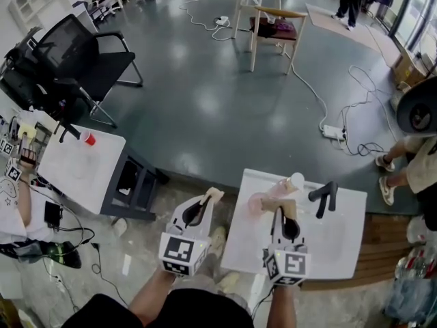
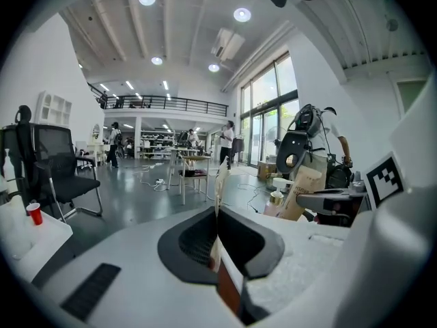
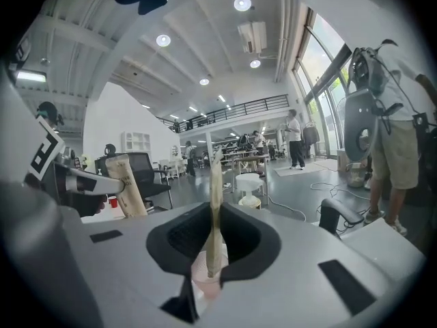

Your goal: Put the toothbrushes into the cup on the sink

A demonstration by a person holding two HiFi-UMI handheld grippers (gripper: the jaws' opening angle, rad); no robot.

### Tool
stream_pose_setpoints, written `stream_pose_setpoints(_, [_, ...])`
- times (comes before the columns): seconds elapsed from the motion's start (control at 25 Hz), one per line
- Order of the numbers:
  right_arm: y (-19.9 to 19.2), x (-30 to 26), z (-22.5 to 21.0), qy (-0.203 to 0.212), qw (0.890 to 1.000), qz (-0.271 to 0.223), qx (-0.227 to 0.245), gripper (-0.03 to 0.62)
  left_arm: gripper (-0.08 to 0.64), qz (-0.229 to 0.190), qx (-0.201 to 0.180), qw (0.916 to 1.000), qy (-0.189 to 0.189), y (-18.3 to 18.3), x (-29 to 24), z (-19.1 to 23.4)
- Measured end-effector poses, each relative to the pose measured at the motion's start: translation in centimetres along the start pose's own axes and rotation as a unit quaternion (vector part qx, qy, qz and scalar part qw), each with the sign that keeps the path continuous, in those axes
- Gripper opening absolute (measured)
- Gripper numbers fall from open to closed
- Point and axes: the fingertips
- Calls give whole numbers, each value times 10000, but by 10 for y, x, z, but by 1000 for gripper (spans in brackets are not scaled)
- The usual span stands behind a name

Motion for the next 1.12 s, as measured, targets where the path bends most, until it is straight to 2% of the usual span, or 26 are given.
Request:
stream_pose_setpoints(0.4, [-49, -20, -3, -179, 9989, 430, -30, 41, 5, 326, 112, 9994, -102, -34, -23, 20])
stream_pose_setpoints(1.12, [-94, -35, -8, -404, 9959, 798, -132, 41, 5, 720, 221, 9969, -225, -75, -39, 34])
Point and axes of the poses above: the fingertips, and each gripper's own axes: x backward along the fingers, z to its left, y out of its top, and after that the axes turned 14 degrees about -z, right-handed
